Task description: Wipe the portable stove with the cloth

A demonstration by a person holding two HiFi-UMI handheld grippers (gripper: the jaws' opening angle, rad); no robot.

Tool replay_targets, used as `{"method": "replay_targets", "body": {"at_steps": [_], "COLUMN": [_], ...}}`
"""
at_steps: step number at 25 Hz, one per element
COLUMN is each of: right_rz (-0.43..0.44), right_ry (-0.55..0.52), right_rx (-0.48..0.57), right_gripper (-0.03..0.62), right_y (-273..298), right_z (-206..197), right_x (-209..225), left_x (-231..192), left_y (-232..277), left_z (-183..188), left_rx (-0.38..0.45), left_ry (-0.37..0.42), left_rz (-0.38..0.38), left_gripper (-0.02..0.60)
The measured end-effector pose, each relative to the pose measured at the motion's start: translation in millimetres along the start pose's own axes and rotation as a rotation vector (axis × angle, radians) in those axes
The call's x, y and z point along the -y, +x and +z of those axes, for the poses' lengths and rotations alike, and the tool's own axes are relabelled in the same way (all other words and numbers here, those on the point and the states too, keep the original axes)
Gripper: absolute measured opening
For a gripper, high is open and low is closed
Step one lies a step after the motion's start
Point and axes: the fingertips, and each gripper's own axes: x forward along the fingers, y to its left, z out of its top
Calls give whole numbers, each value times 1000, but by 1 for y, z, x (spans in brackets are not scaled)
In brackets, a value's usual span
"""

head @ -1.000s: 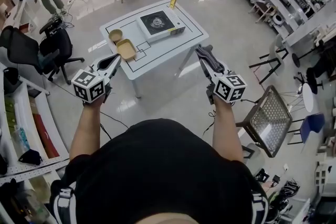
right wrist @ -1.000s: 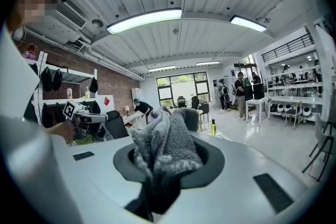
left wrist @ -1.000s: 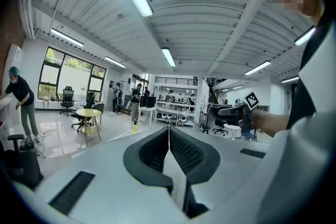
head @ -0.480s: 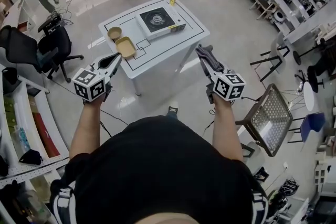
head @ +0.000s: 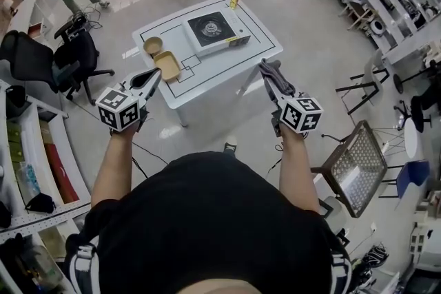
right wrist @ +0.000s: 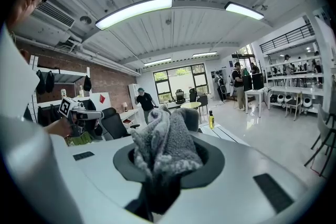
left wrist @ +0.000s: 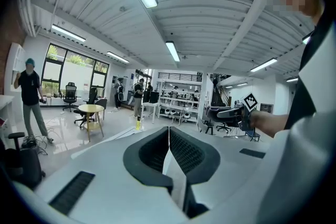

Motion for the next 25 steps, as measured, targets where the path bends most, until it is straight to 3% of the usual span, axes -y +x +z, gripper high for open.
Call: {"method": "replay_targets", "body": {"at_steps": [14, 25], "right_rz": [91, 157], "right_ry": [-36, -52], "right_rx": [-33, -54], "right_gripper": [118, 118], "right_y": [87, 127], "right_z": [47, 74], "right_x": [88, 171], "left_x": [-37, -39], "left_y": [94, 171], "left_z": [25, 43], "left_rx": [-10, -13], "left_ry": [-26, -40], "left_rz": [92, 167], "left_gripper": [25, 25]}}
